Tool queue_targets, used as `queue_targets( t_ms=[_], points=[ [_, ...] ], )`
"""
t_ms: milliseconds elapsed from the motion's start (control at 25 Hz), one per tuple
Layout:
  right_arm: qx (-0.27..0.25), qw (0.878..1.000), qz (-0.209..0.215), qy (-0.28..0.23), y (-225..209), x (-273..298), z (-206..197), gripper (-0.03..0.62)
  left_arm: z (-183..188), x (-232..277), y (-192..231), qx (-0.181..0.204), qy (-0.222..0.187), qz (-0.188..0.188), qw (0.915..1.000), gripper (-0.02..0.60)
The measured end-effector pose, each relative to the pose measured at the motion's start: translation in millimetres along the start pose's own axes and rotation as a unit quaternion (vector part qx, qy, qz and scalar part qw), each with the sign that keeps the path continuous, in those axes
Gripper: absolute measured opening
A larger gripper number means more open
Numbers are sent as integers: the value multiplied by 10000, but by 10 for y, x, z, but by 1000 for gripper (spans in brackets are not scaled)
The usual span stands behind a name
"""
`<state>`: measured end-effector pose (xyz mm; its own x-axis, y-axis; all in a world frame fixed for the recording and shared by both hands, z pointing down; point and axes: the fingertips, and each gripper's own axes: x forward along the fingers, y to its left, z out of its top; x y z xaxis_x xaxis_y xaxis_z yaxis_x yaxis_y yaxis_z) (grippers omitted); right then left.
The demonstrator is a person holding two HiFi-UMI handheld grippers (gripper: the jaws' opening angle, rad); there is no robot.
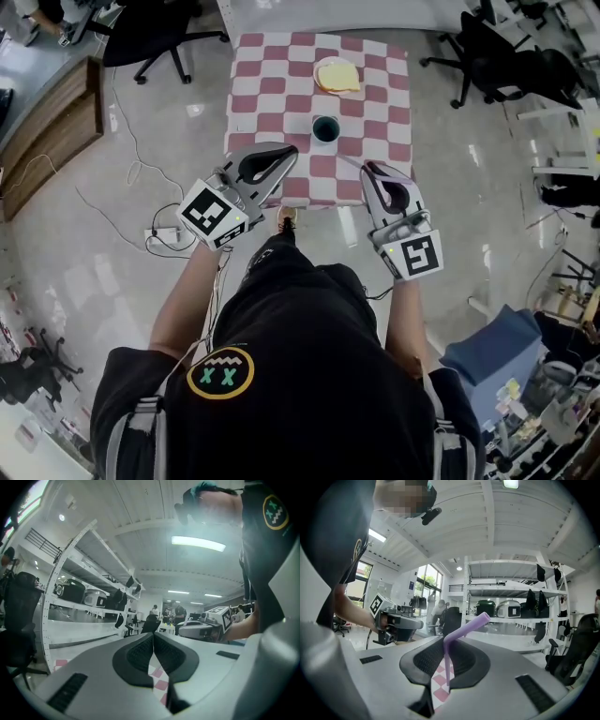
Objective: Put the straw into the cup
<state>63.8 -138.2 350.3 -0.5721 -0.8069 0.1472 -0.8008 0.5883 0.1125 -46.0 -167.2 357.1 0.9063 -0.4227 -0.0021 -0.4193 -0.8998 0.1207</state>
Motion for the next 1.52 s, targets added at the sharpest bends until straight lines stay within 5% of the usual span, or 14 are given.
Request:
queue_targets(
  t_ms=[480, 1520],
  points=[
    [66, 9998, -158, 78, -329, 402, -92, 55, -28, 344, 336, -15, 64, -296, 9995, 20],
    [266, 9989, 360, 120, -641, 873, -560, 55, -336, 930, 595, 315, 124, -3, 9994, 20]
  ],
)
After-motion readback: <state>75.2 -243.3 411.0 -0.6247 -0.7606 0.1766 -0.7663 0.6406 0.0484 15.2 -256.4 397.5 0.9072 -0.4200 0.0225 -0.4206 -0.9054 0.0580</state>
